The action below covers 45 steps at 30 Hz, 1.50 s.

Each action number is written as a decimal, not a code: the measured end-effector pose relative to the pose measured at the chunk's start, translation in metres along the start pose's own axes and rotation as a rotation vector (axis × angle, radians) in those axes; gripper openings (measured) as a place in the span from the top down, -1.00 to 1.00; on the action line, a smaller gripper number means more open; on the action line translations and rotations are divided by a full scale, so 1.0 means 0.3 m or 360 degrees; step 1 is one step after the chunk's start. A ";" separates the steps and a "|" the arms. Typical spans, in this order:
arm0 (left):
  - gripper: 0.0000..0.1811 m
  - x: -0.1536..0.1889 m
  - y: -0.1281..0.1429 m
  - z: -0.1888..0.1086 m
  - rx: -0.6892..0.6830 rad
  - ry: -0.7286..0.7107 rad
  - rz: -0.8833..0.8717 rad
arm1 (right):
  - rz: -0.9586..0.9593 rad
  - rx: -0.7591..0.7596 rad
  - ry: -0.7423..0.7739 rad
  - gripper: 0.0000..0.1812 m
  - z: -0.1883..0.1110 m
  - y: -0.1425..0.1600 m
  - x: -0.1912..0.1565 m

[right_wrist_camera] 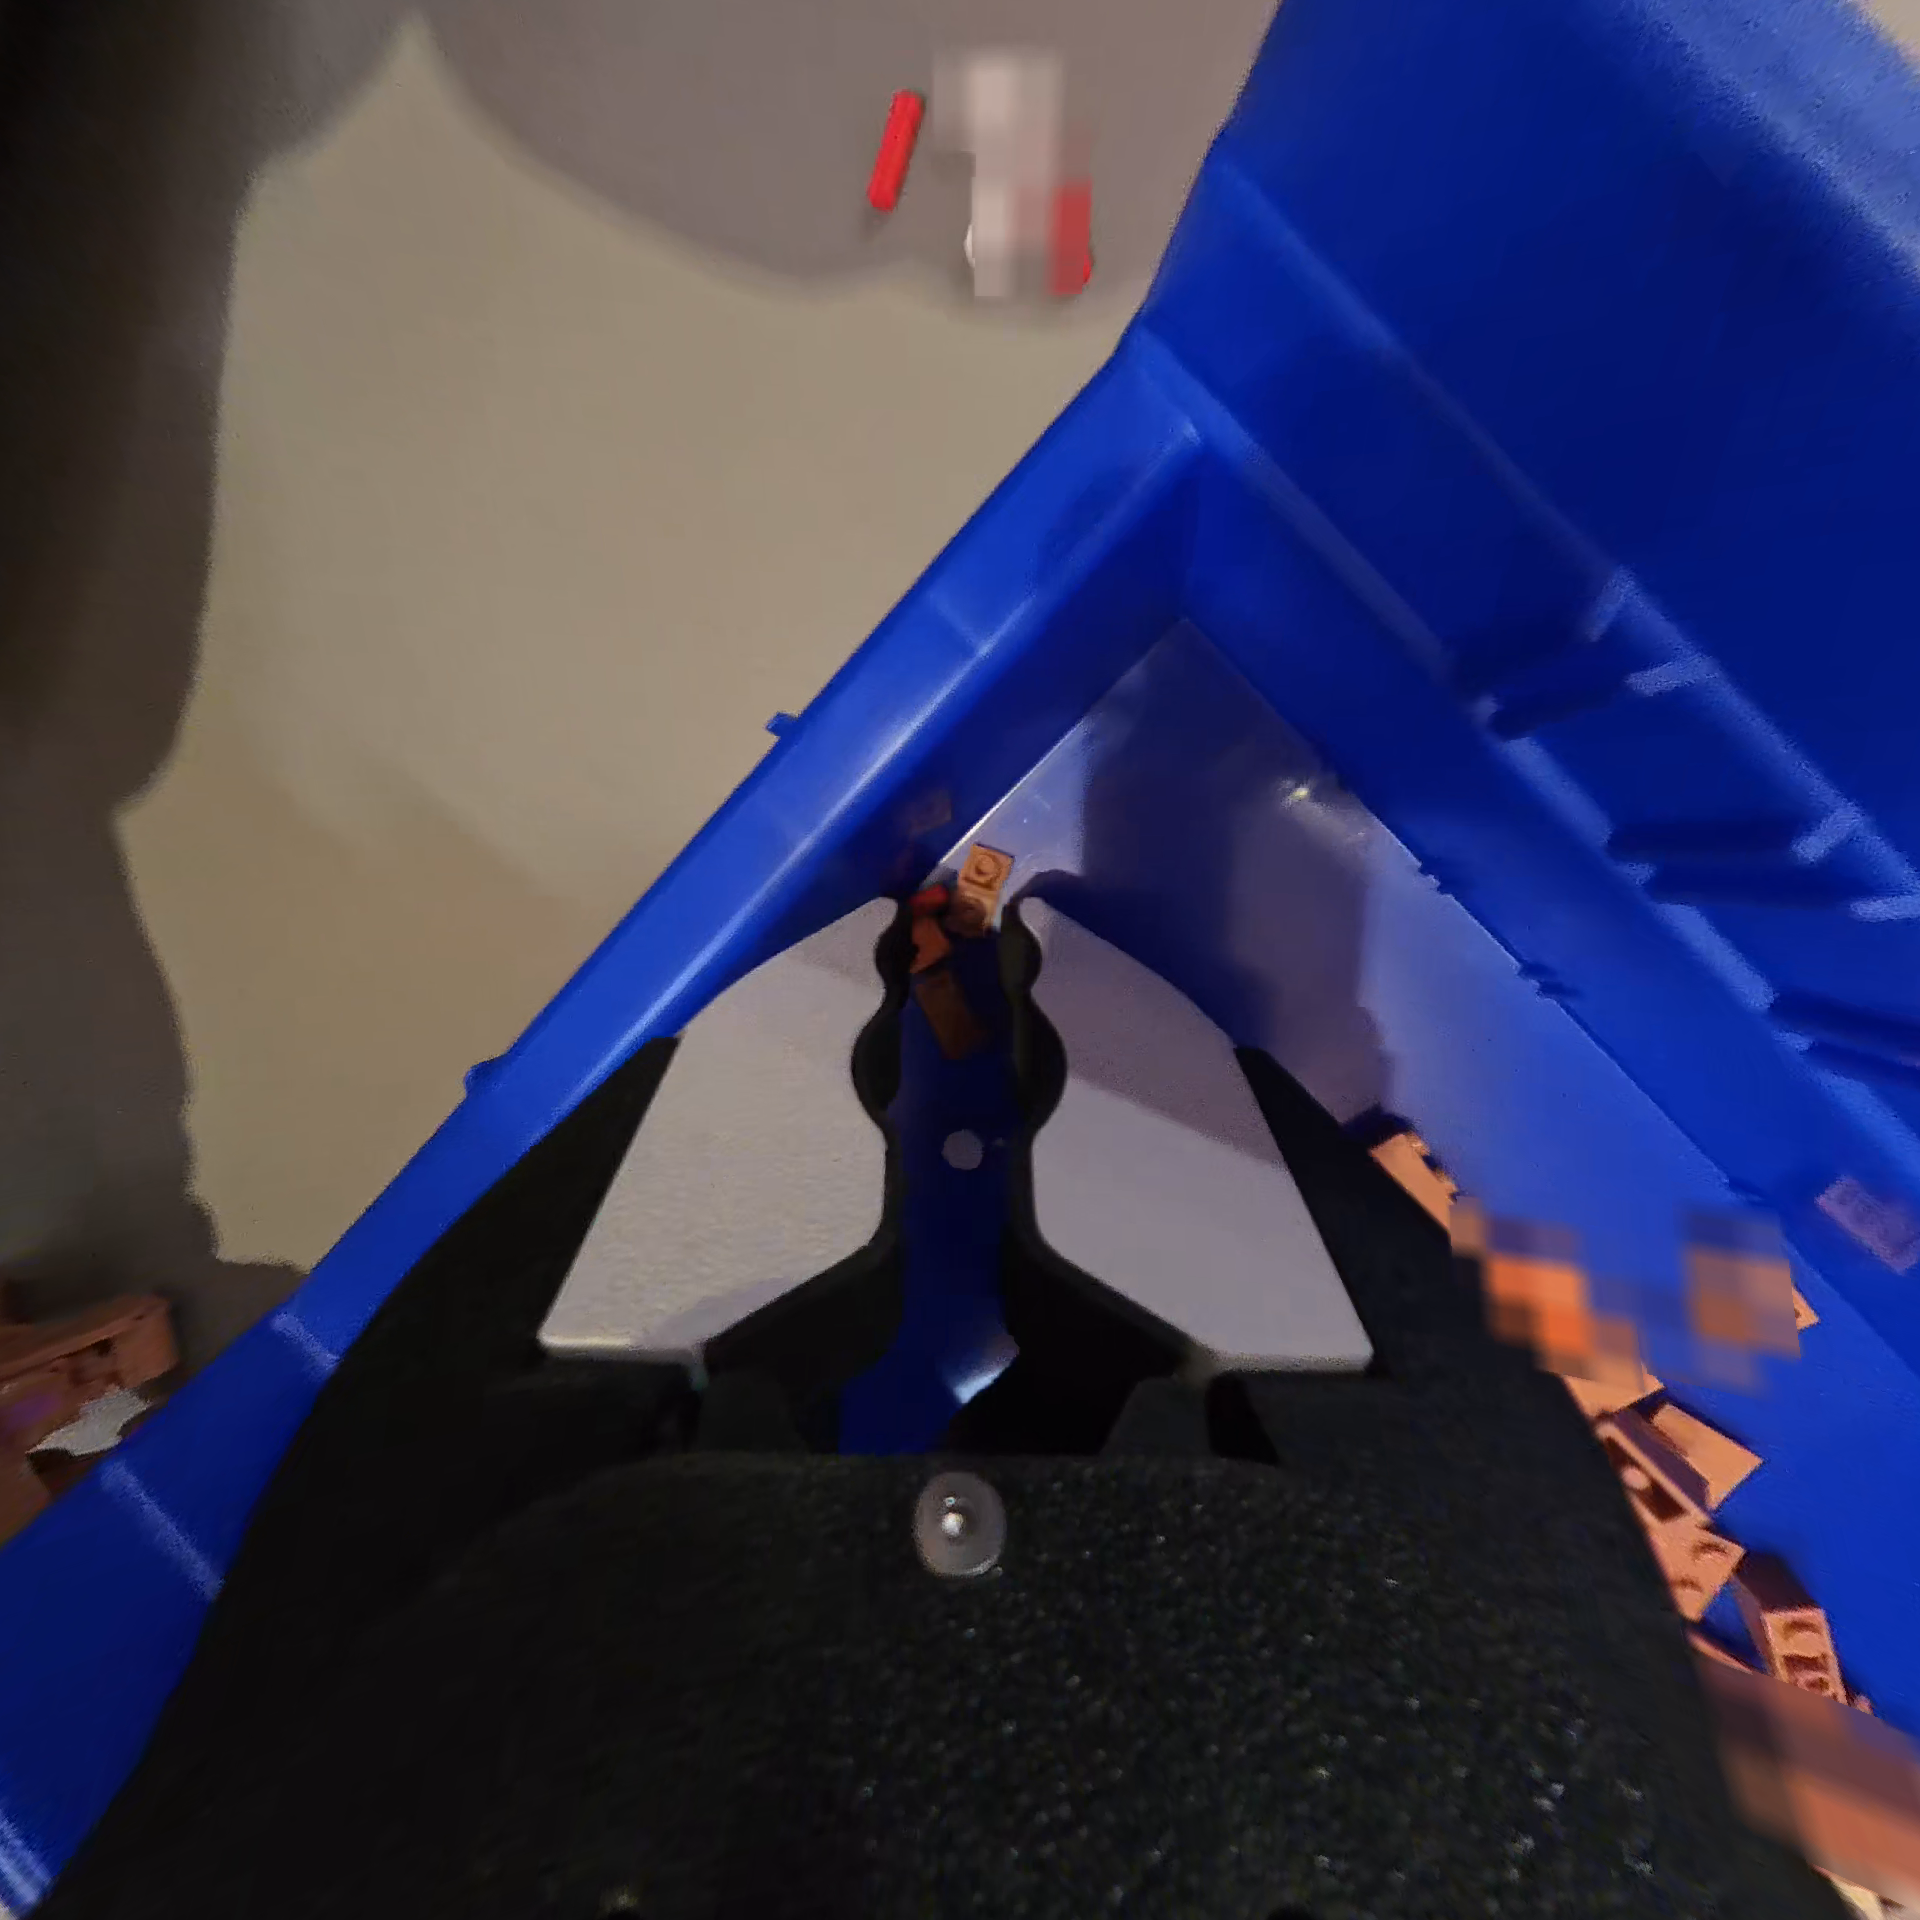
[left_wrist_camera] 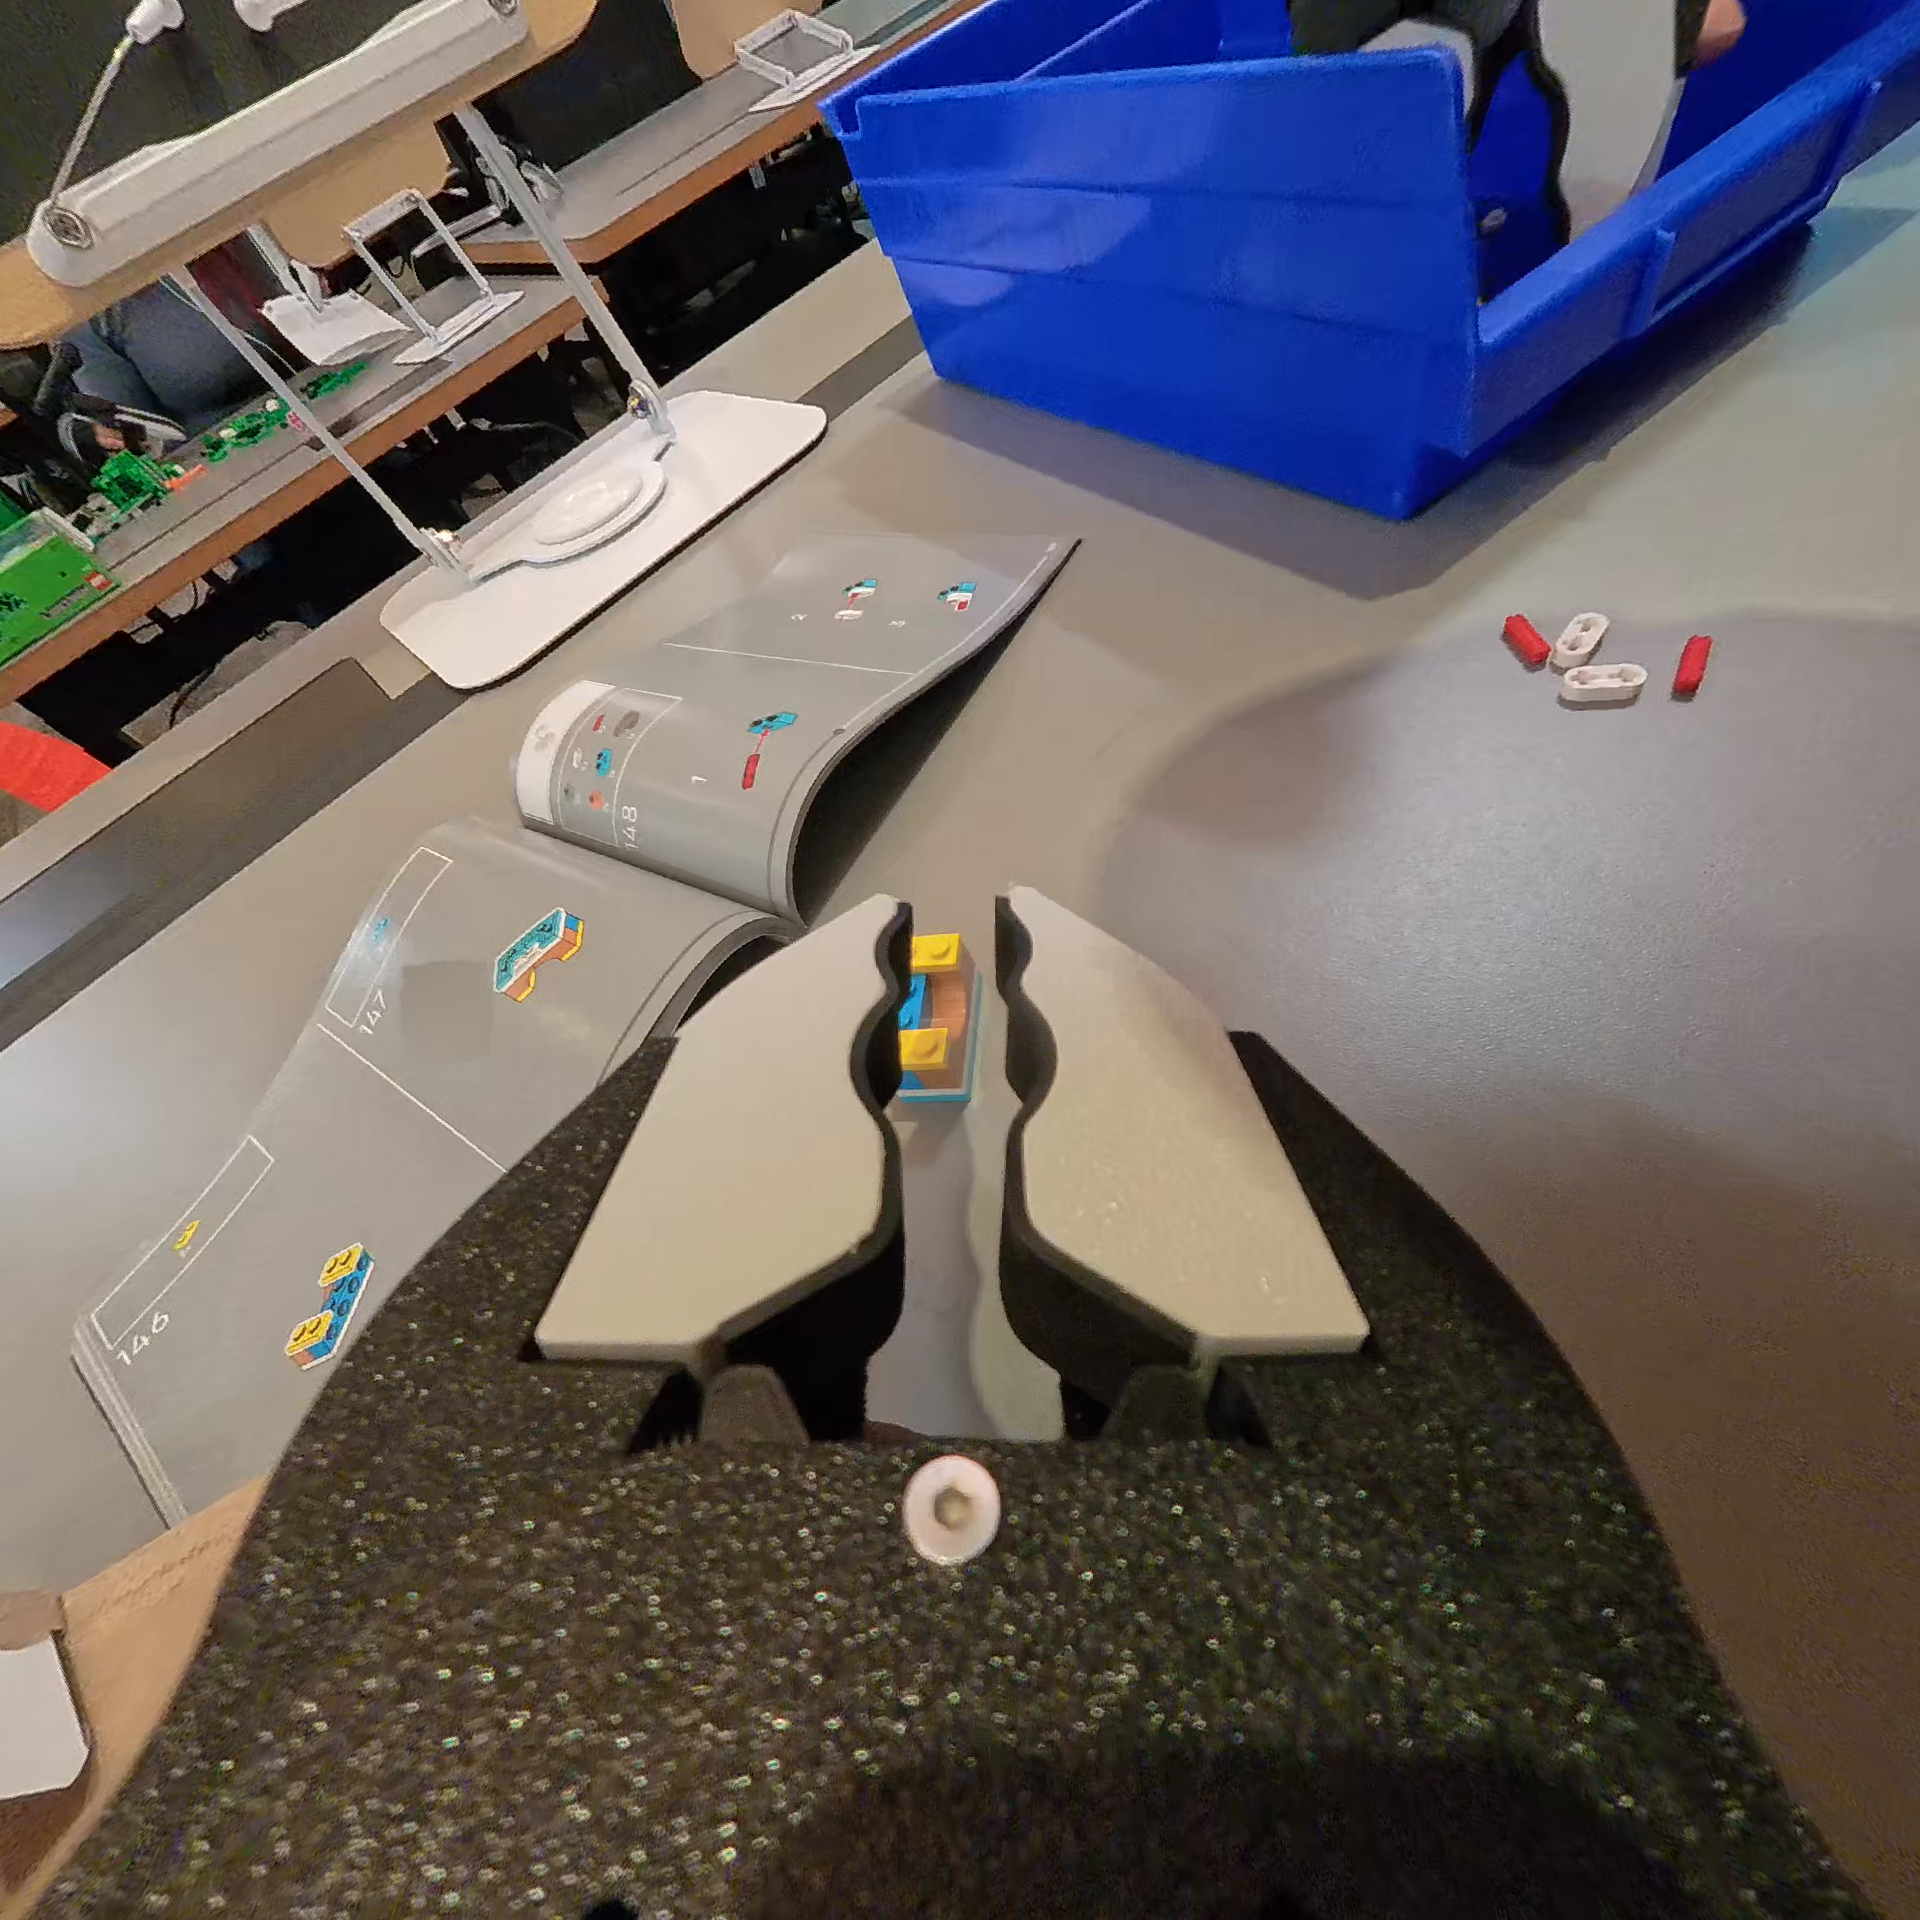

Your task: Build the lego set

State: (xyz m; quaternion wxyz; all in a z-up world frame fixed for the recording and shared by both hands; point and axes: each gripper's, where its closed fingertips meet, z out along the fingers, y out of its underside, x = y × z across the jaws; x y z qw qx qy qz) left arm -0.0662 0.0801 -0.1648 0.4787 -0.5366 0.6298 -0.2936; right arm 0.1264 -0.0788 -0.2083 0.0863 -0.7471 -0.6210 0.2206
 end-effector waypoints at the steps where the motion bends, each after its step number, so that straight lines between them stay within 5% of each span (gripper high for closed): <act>1: 0.84 0.000 0.000 0.000 0.0000 0.0001 0.0000 | -0.0002 -0.0009 0.0029 0.81 -0.004 0.003 0.008; 16: 0.84 0.001 0.002 0.002 -0.0010 0.0002 0.0003 | -0.0148 0.0026 0.0096 0.69 0.003 -0.005 0.014; 30: 0.84 0.002 0.001 0.002 -0.0008 0.0007 0.0005 | -0.0117 -0.0069 0.0479 0.62 -0.034 0.017 0.141; 34: 0.84 0.003 0.002 0.002 -0.0012 0.0007 0.0007 | -0.0162 0.0115 0.0281 0.60 -0.043 -0.029 0.063; 45: 0.84 0.001 0.005 0.003 -0.0016 0.0008 -0.0002 | -0.0247 0.0044 0.0247 0.41 0.004 -0.016 0.053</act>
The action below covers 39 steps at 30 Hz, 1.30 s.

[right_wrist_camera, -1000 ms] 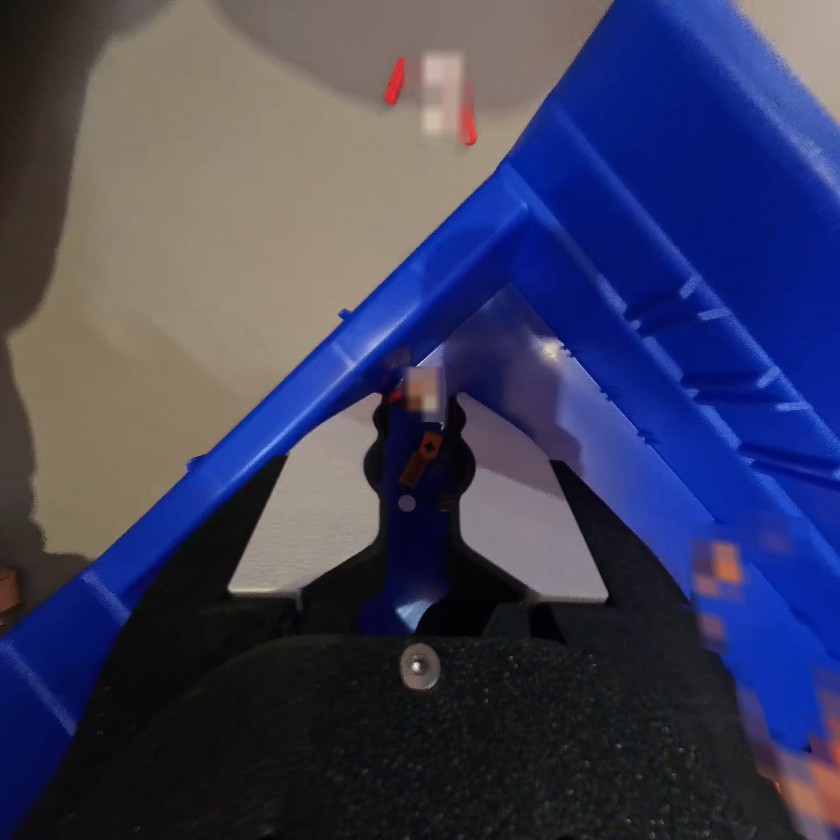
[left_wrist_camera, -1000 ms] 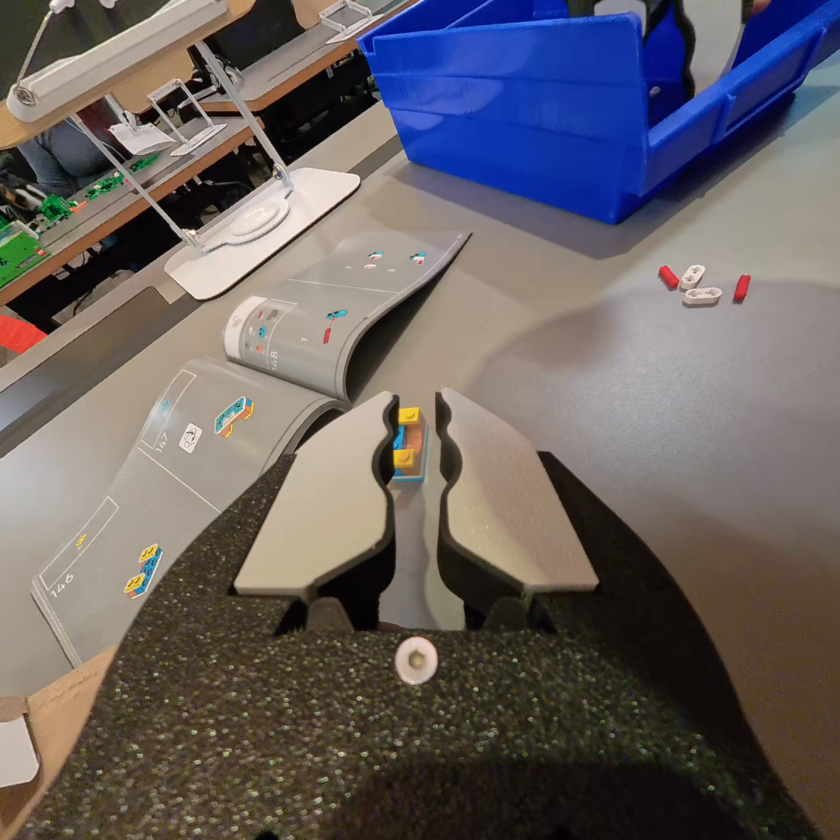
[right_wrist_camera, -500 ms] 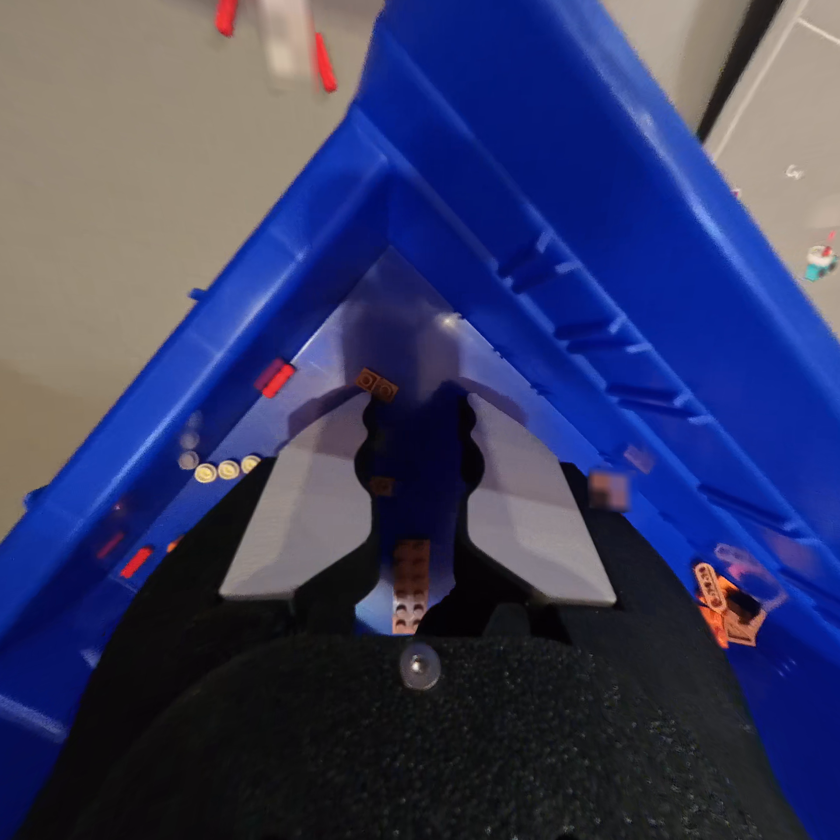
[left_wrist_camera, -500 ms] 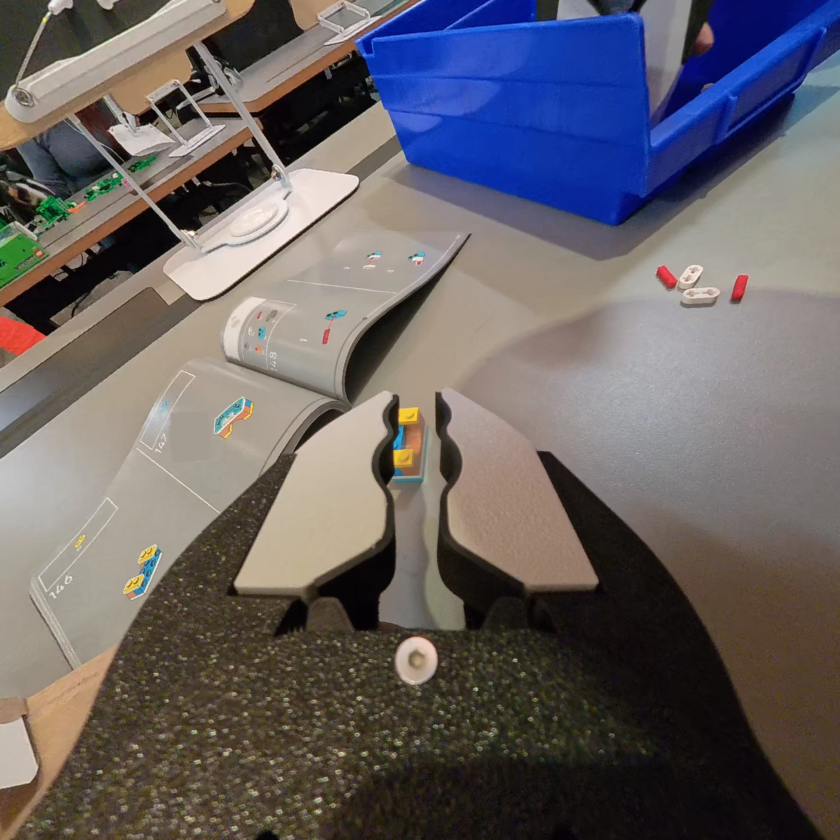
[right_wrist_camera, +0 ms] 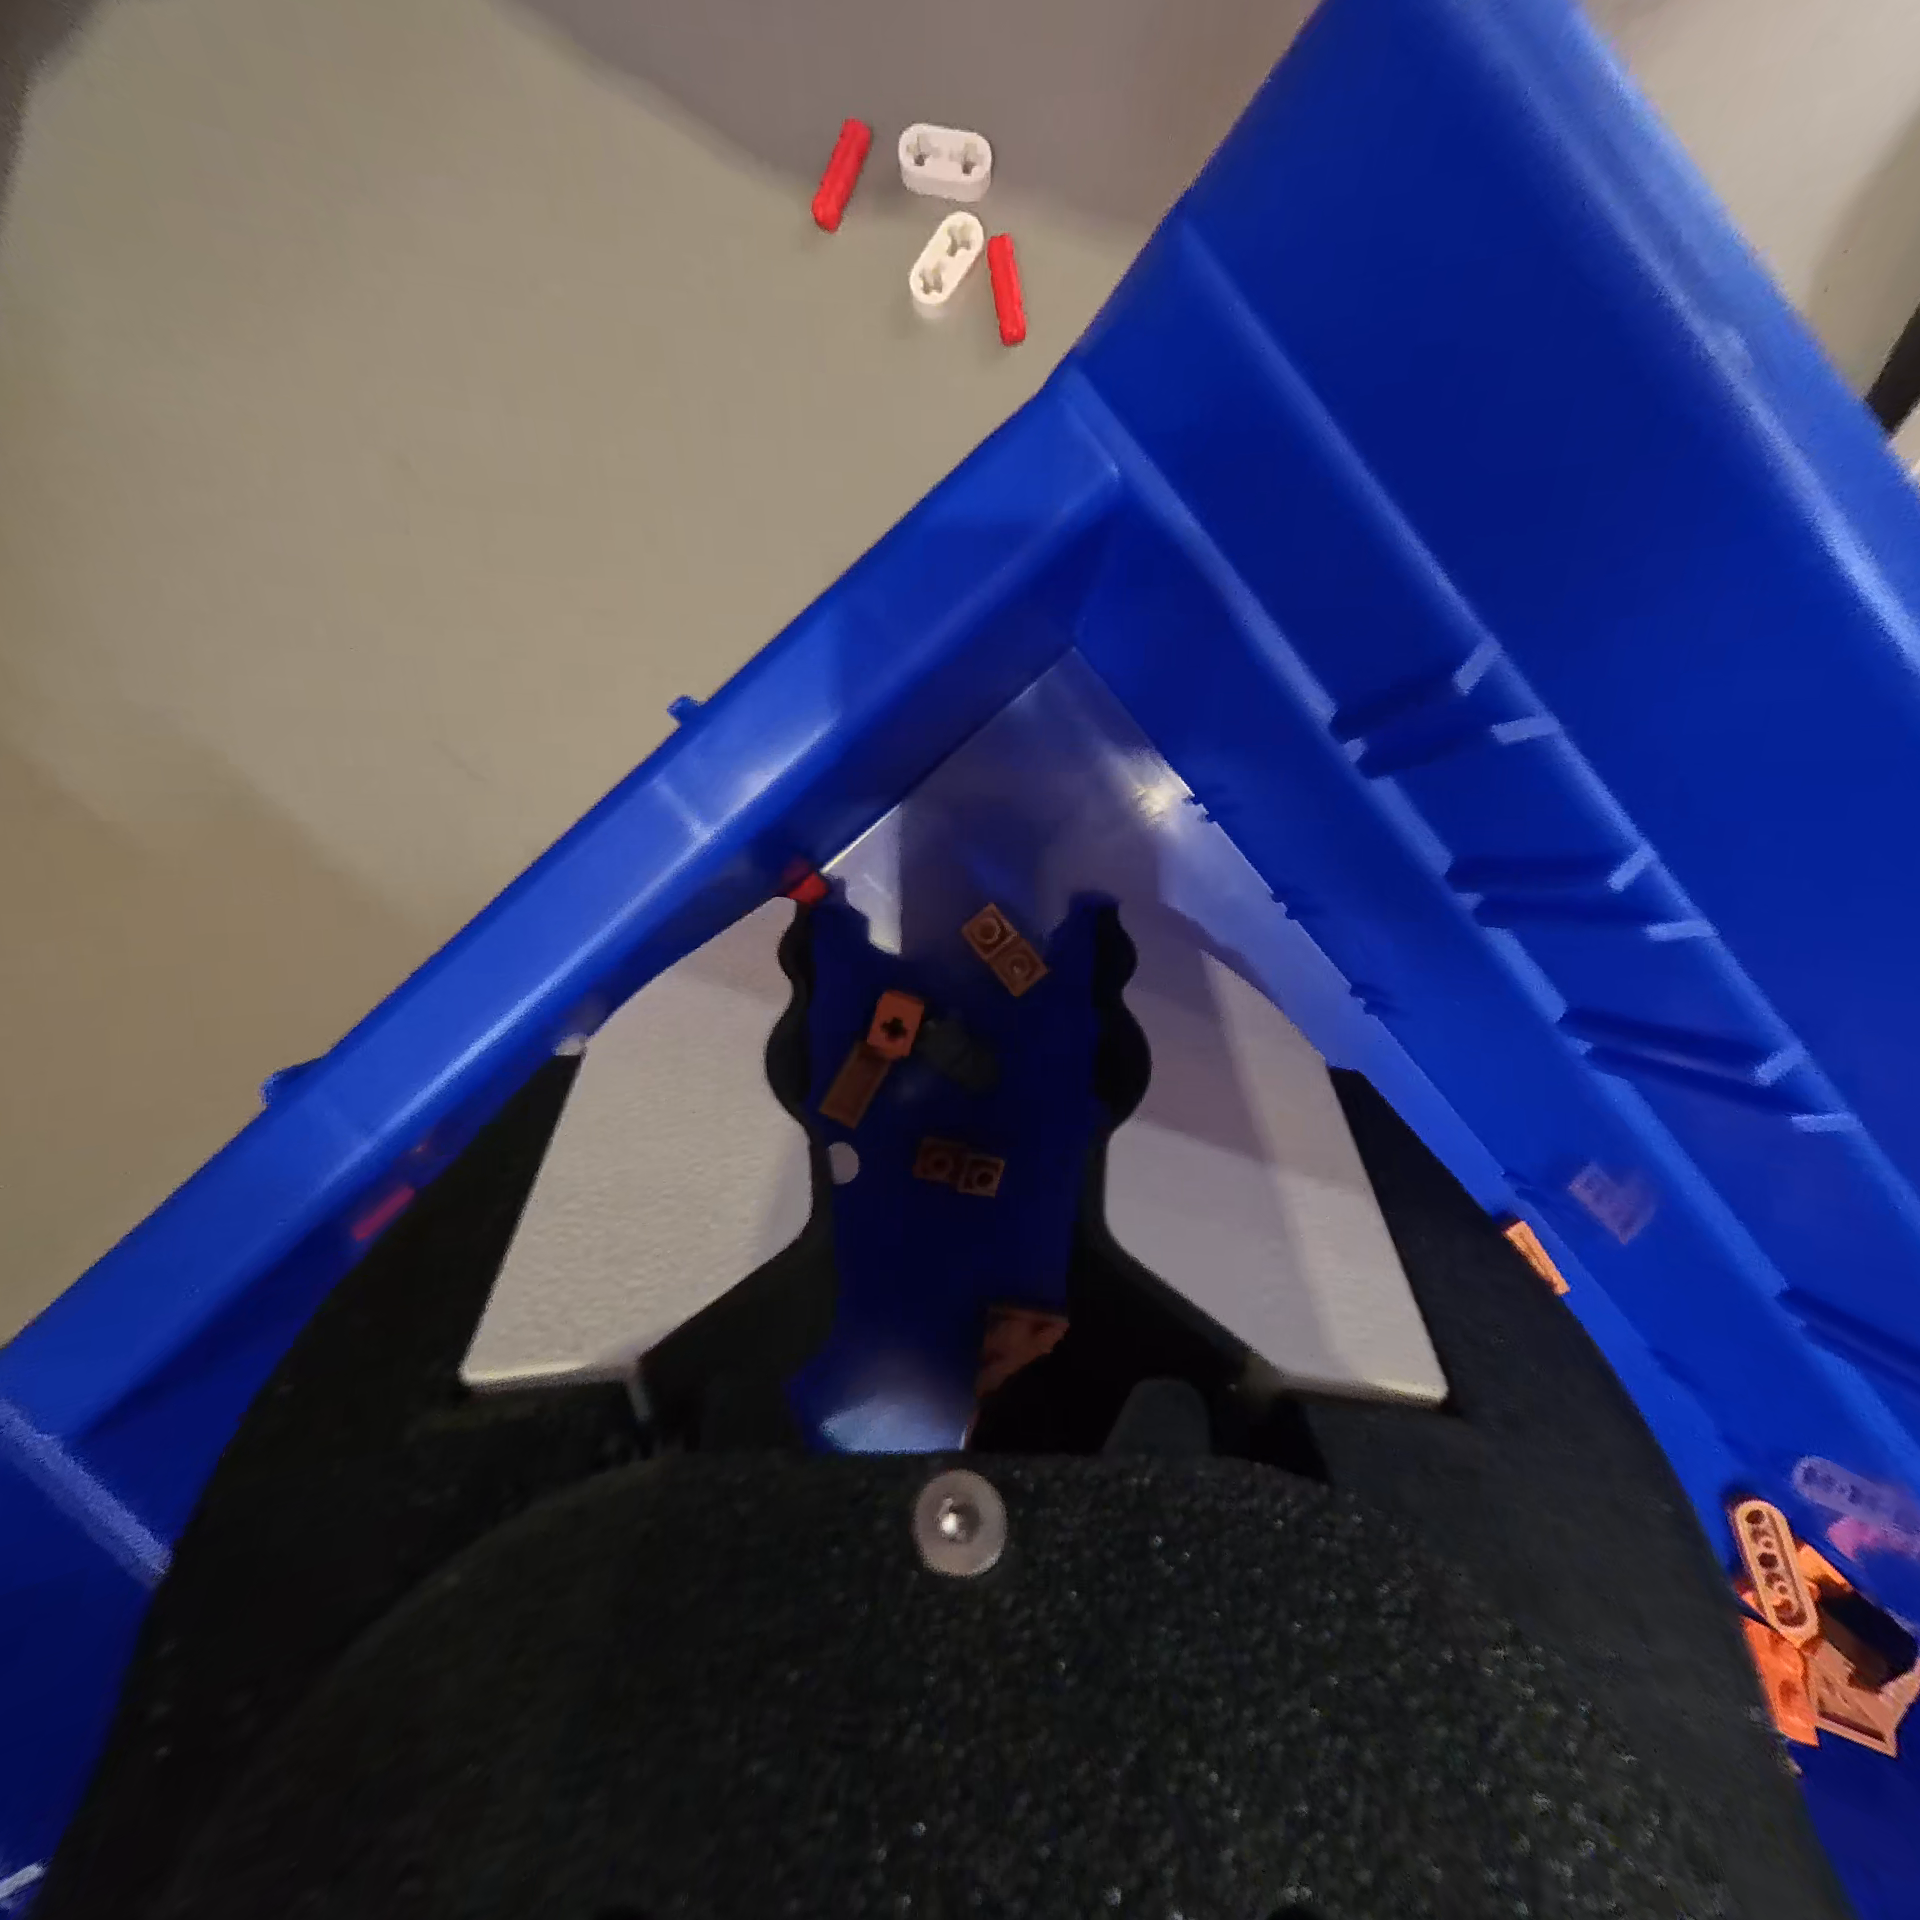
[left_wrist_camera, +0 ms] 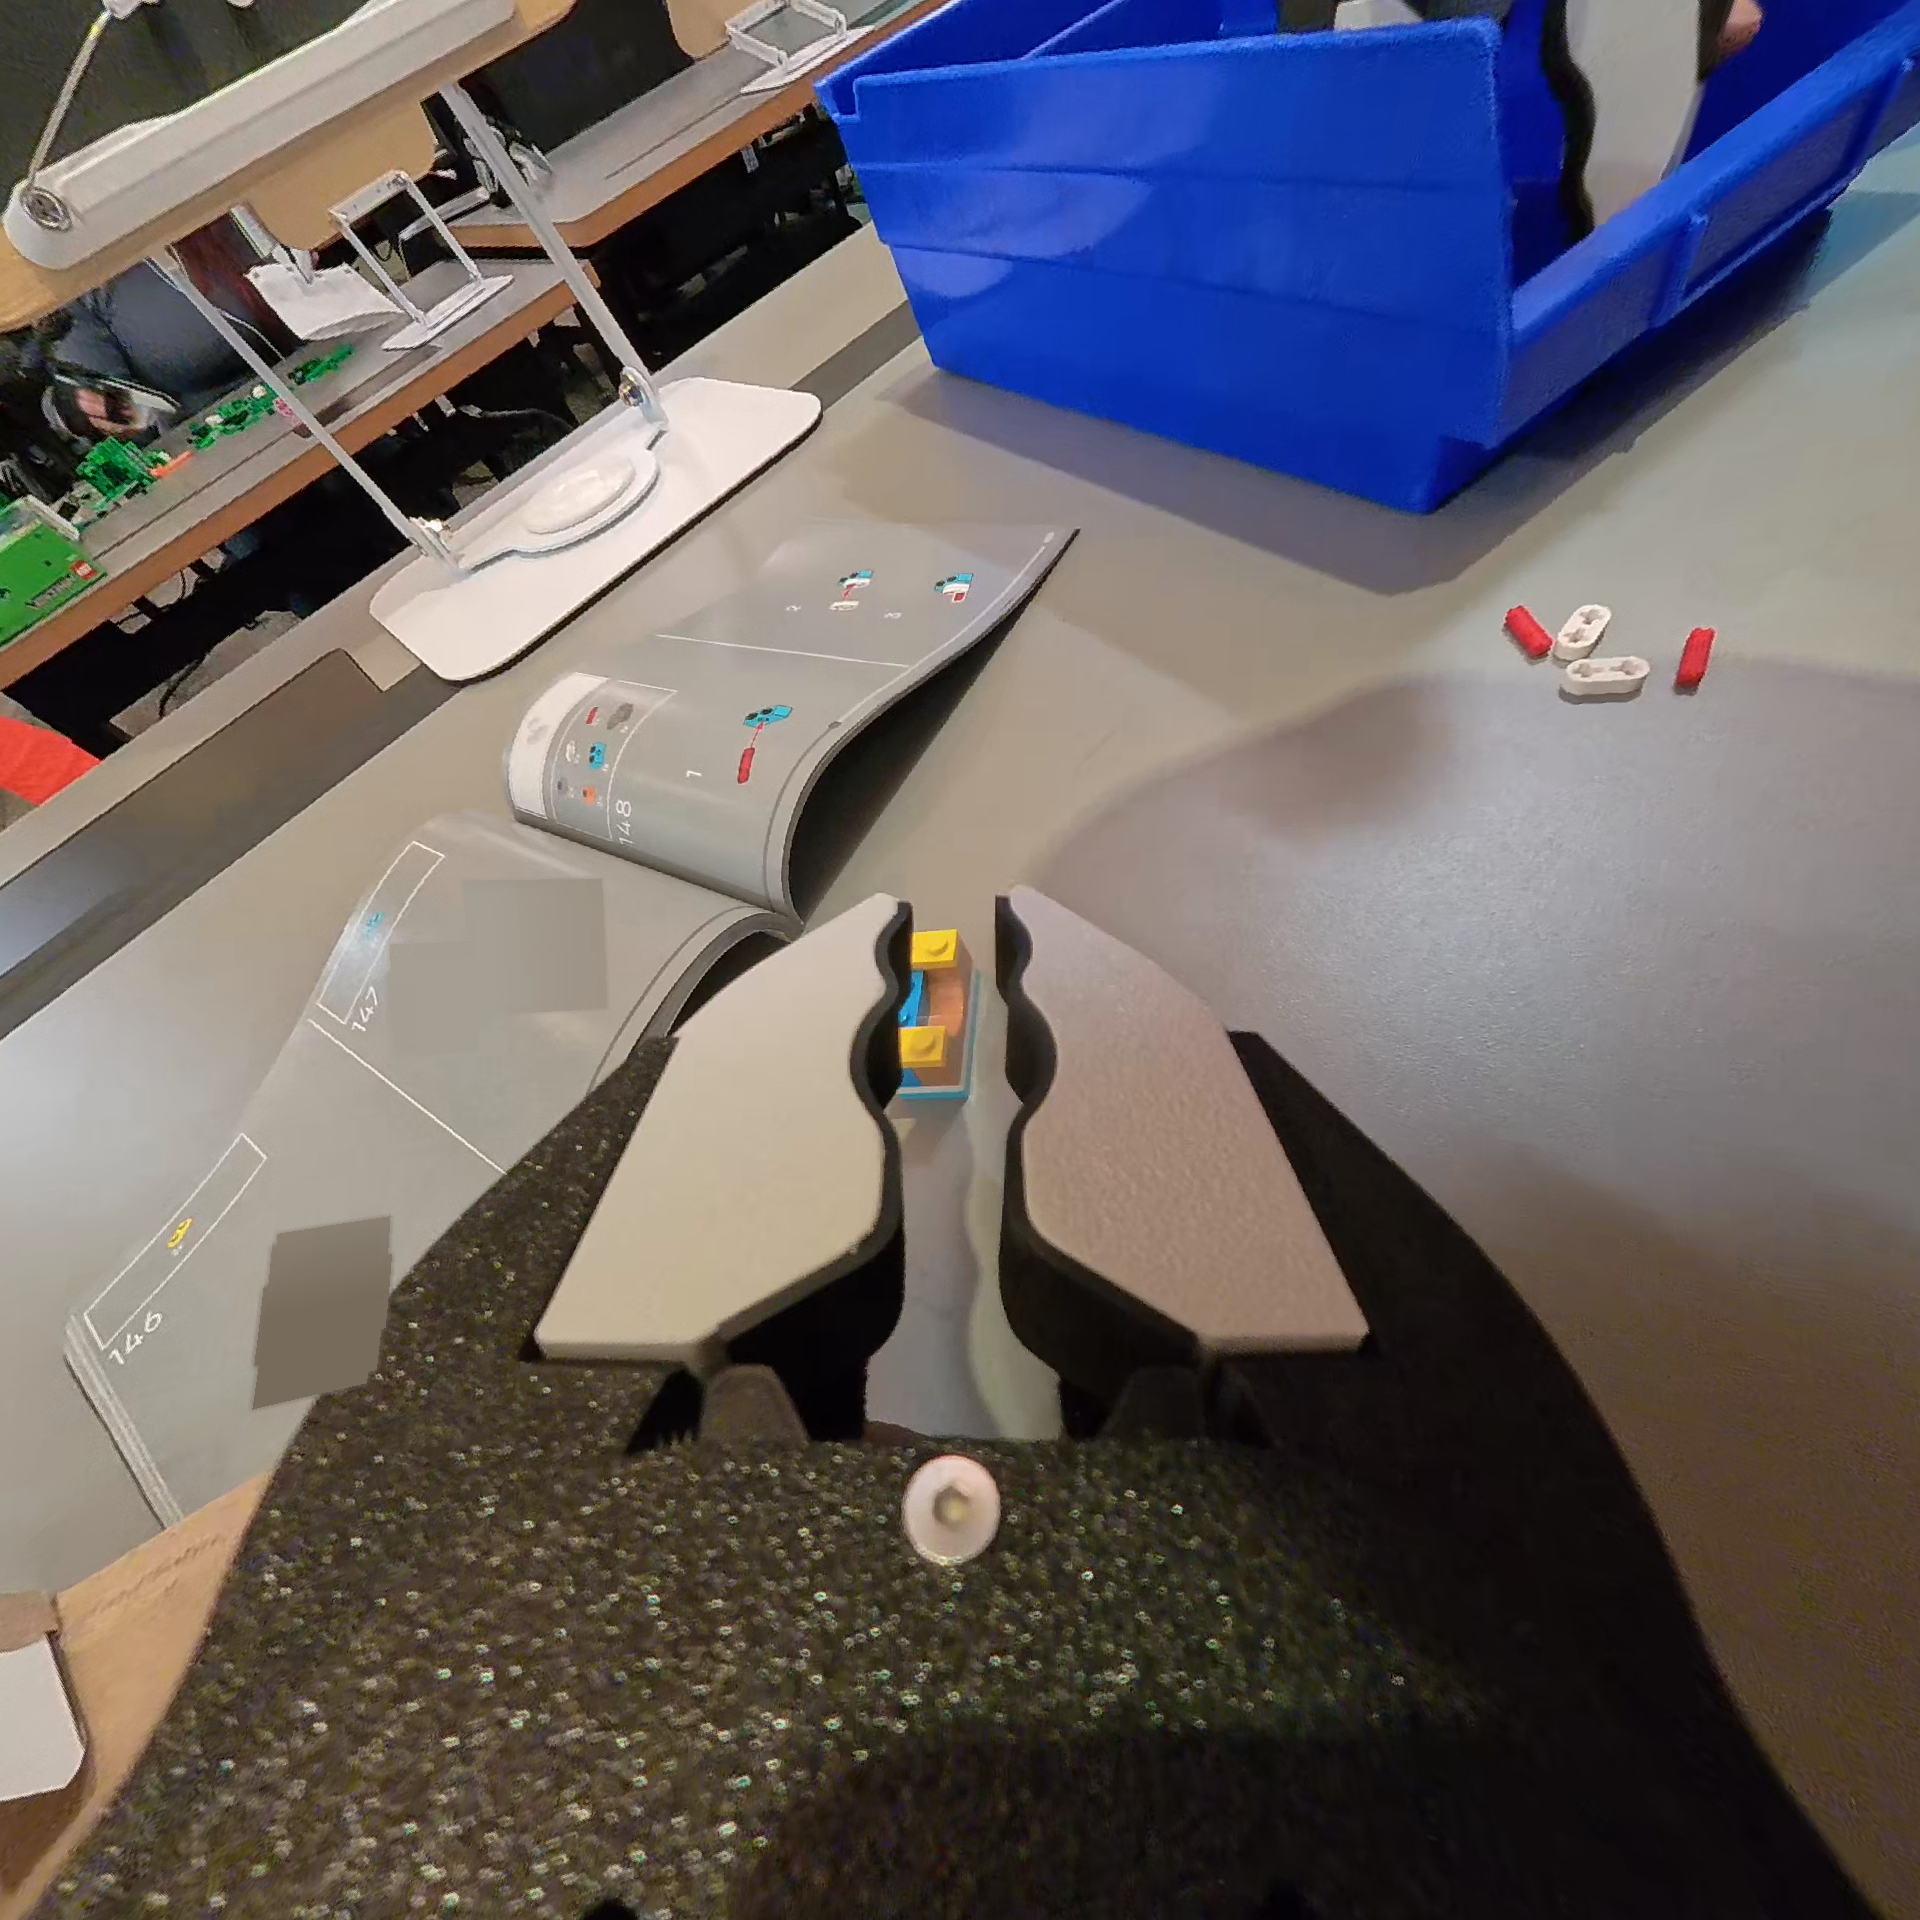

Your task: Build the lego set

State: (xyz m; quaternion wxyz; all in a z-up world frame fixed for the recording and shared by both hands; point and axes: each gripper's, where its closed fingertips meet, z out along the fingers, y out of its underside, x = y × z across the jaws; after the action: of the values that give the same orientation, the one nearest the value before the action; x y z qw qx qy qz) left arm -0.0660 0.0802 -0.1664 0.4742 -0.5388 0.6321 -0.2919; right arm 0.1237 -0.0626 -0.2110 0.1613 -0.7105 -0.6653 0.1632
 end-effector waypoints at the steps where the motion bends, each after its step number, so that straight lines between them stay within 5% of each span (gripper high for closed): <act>1: 0.84 0.000 0.000 0.000 0.0001 0.0000 -0.0001 | -0.0005 -0.0020 0.0019 0.41 0.001 0.006 0.006; 17: 0.84 0.000 0.004 0.002 -0.0010 -0.0004 0.0007 | -0.0070 -0.0008 0.0004 0.28 0.005 0.011 -0.006; 27: 0.84 0.000 0.004 0.002 -0.0012 -0.0006 0.0010 | 0.0070 -0.0045 0.0275 0.15 -0.014 0.017 0.104; 39: 0.84 0.002 0.007 0.006 -0.0027 -0.0010 0.0033 | 0.0179 0.0004 0.0149 0.11 0.013 -0.003 0.080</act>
State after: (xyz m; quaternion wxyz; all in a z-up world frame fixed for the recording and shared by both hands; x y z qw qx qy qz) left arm -0.0651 0.0804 -0.1691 0.4745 -0.5372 0.6386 -0.2800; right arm 0.1228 -0.0386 -0.2146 0.1838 -0.7533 -0.6159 0.1396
